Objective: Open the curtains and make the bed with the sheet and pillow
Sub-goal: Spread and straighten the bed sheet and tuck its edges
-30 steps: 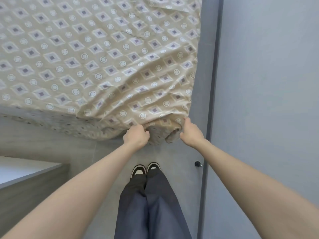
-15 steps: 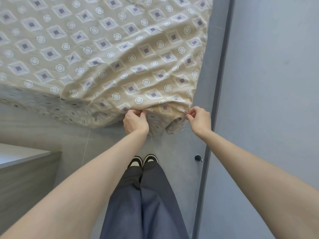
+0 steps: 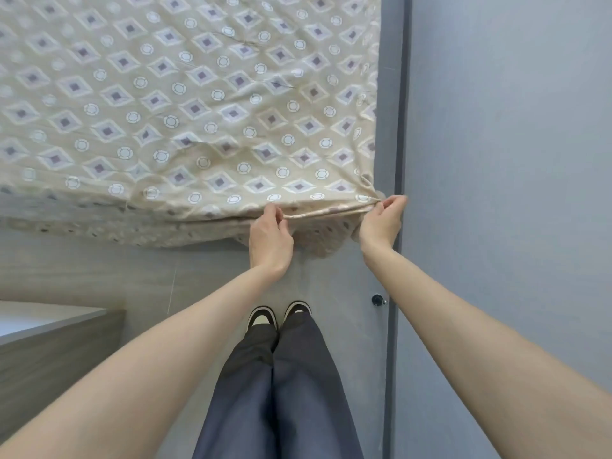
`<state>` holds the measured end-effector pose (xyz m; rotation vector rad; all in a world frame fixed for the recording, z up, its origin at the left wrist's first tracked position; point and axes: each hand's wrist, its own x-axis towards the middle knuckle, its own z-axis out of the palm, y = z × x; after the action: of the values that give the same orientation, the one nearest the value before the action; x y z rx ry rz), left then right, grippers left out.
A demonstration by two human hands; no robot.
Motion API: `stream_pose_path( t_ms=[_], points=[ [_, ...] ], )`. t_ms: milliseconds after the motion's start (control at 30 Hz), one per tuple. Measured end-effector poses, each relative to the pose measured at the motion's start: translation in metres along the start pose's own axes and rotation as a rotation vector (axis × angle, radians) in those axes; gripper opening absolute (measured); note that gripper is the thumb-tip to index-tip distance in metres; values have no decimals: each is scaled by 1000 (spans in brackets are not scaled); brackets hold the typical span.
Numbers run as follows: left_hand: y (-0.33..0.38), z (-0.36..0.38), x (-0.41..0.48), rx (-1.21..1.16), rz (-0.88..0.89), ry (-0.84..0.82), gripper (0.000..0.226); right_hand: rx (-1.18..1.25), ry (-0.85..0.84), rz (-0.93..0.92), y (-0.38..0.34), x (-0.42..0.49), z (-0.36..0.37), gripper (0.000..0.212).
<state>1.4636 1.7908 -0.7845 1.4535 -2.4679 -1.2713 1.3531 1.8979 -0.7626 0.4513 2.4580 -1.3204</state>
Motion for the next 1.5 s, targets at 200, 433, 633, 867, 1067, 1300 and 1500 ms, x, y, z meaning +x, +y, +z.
stream_pose_path(
  t_ms=[200,433,633,867,1067,1300,1500],
  points=[
    [15,-13,-21,83,-26,-178,3,-397,-159,-333,-14,-12,-33,34],
    [13,5,-19,141,-78,-216,6,-1237,-385,-678,9,17,-72,45],
    [1,29,-11,178,-140,-234,8,-1385,-477,-605,27,37,-51,59],
    [-21,60,0,127,-209,-200,10,-1480,-560,-589,45,59,-27,58],
    [-20,76,24,96,-296,-253,17,-1446,-598,-602,51,71,-5,49],
    [6,70,38,15,-410,-464,45,-1423,-623,-495,48,73,-6,41],
    [16,24,32,-91,-370,-454,44,-1287,-530,-568,2,46,-11,32]
  ],
)
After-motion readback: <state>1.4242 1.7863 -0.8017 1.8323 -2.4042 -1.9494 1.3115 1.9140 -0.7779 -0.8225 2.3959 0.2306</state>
